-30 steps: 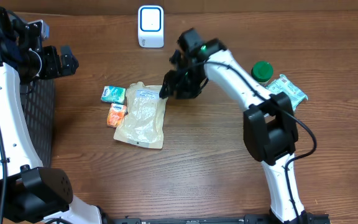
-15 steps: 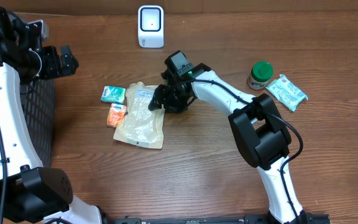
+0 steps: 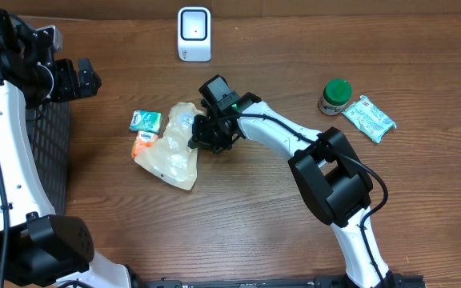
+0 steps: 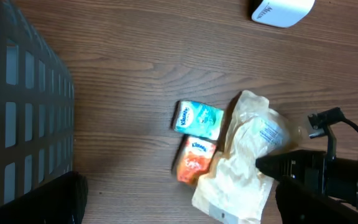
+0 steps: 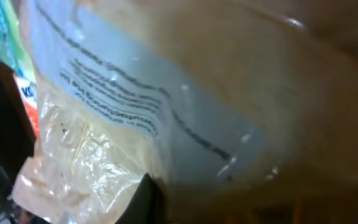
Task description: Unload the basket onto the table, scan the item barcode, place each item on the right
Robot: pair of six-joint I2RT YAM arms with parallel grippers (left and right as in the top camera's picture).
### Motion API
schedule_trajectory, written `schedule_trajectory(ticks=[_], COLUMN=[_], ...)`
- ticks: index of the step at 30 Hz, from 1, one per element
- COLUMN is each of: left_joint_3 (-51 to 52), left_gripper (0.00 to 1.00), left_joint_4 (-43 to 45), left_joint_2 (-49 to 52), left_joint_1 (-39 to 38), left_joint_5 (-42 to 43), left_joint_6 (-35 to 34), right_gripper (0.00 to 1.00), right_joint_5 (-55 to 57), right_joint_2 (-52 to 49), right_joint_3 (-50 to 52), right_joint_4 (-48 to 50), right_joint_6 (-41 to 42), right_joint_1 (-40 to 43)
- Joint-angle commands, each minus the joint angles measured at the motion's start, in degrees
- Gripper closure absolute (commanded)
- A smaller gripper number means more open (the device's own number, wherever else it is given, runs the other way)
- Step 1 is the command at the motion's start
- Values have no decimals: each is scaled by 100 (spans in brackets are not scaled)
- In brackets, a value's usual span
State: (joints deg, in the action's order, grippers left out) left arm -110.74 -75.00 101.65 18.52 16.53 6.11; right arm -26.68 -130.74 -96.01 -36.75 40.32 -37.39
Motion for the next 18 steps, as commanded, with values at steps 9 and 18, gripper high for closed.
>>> schedule_trajectory(ticks=[9,18], left_joint_3=[-96,-96], left_gripper=[1,0], left_joint_4=[9,9], left_joint_2=[-168,-168], left_joint_1=[15,15], left_joint_5=[46,46], left_joint_6=[-46,-44], right_gripper=[96,96], right_joint_5=[839,2916], right_joint_2=[881,1864], right_joint_3=[-144,-1145], right_joint_4=[-960,-3609], right_joint_6=[-1222,-2015], right_joint_1=[308,295])
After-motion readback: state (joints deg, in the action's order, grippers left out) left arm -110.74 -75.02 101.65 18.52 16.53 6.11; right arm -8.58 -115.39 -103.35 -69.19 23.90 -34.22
